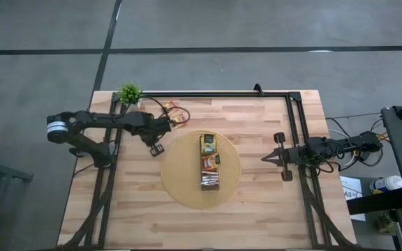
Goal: Pick & Place Tea
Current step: Put the orange tea bag into the middle section of the wooden organizer
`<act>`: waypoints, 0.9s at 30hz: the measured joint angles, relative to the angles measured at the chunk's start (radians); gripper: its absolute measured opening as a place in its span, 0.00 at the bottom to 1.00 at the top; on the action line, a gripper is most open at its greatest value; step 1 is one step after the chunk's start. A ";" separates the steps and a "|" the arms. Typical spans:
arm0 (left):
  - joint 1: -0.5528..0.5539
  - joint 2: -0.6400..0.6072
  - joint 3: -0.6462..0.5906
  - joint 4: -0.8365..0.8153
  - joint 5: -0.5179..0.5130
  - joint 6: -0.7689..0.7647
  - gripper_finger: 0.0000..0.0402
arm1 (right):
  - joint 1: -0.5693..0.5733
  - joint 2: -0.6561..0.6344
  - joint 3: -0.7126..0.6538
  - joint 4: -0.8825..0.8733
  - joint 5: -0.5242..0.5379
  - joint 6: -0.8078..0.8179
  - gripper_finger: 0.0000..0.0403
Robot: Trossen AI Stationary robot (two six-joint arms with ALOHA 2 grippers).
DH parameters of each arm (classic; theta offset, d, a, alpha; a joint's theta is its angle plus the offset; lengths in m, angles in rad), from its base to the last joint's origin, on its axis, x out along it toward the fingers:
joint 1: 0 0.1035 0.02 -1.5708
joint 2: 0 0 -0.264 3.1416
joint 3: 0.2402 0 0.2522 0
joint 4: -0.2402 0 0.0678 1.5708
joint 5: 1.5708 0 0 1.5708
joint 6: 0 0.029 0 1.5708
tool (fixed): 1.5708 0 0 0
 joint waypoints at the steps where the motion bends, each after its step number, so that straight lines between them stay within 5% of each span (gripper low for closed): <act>1: -0.012 0.001 0.020 0.009 -0.017 0.034 0.00 | 0.000 0.000 0.000 0.000 0.000 0.000 0.02; 11: -0.161 0.066 0.185 0.224 -0.204 0.523 0.00 | 0.000 0.000 0.000 0.000 0.000 0.000 0.02; 17: -0.234 0.145 0.217 0.416 -0.214 0.896 0.00 | 0.000 0.000 0.000 0.000 0.000 0.000 0.02; 27: -0.316 0.258 0.247 0.563 -0.189 1.215 0.00 | 0.000 0.000 0.000 0.000 0.000 0.000 0.02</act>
